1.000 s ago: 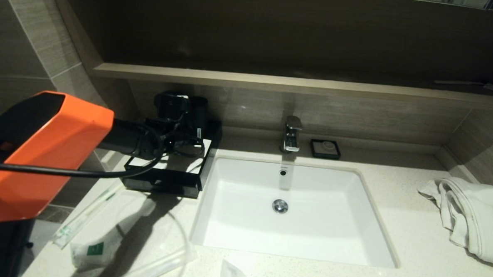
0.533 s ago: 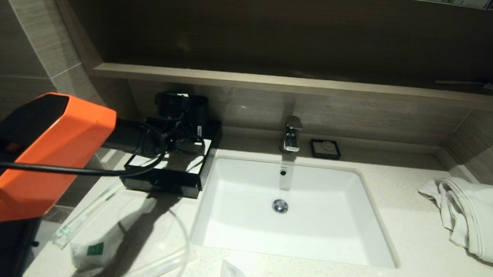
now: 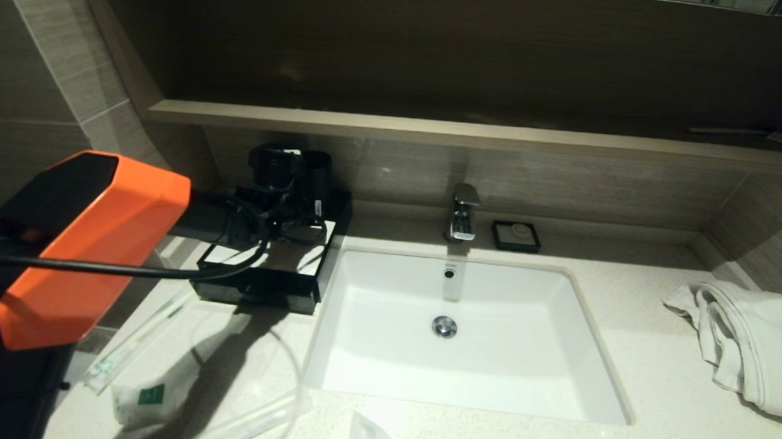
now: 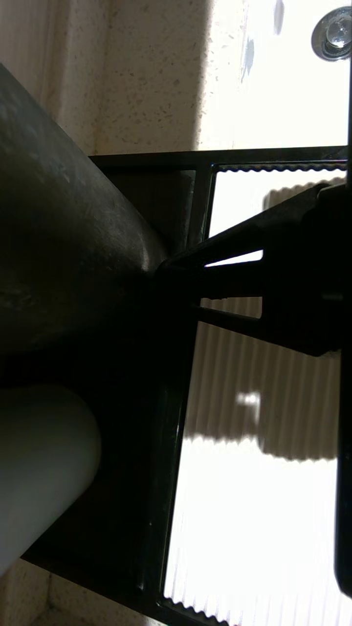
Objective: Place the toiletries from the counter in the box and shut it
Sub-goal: Place the cup on the storage box
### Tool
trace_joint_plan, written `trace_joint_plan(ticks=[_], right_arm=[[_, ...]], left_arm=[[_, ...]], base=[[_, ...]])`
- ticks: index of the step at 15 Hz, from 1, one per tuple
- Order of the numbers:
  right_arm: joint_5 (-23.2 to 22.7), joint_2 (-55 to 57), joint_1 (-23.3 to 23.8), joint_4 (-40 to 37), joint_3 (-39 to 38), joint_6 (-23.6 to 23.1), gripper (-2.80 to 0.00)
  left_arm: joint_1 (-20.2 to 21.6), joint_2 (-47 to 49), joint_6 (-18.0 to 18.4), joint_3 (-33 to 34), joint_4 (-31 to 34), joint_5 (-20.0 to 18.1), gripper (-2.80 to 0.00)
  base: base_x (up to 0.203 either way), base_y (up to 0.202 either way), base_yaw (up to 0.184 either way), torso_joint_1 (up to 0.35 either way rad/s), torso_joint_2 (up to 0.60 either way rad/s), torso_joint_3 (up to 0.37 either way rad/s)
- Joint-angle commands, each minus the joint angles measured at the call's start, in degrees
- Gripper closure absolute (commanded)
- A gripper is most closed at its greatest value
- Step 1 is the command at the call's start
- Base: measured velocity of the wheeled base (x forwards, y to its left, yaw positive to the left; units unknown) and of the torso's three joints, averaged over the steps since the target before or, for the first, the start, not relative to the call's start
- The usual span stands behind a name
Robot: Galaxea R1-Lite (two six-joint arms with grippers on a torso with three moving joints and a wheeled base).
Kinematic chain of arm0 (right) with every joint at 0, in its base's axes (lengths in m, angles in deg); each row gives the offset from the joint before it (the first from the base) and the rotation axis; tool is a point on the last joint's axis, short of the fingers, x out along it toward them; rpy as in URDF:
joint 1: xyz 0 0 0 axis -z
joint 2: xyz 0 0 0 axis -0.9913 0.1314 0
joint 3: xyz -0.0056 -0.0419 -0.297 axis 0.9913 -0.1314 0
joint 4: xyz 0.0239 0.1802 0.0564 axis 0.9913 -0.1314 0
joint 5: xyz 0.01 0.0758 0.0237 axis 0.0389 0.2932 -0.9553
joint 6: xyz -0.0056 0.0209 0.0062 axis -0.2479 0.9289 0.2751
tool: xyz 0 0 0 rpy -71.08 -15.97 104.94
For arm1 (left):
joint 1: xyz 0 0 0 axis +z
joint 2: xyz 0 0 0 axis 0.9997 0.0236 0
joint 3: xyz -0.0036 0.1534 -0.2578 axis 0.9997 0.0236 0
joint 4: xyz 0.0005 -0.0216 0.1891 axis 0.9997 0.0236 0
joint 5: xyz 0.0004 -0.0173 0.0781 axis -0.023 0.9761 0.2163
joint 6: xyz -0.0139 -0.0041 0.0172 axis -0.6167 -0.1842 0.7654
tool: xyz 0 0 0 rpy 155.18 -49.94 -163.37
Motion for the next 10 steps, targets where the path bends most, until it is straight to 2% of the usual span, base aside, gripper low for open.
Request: trace_joint_plan(ticks=[1, 10], right_arm=[[0.0, 0.0, 0.0, 0.0, 0.0, 0.0, 0.00], [0.0, 0.0, 0.0, 0.0, 0.0, 0.0, 0.00]], left_arm=[[0.0, 0.3, -0.1, -0.4, -0.1, 0.1, 0.00], [0.0, 2.5, -0.2, -3.2, 0.3, 0.1, 0.00]], base=[[0.000, 0.000, 0.000, 0.000, 0.00, 0.000], [0.000, 0.000, 0.000, 0.000, 0.00, 0.000]])
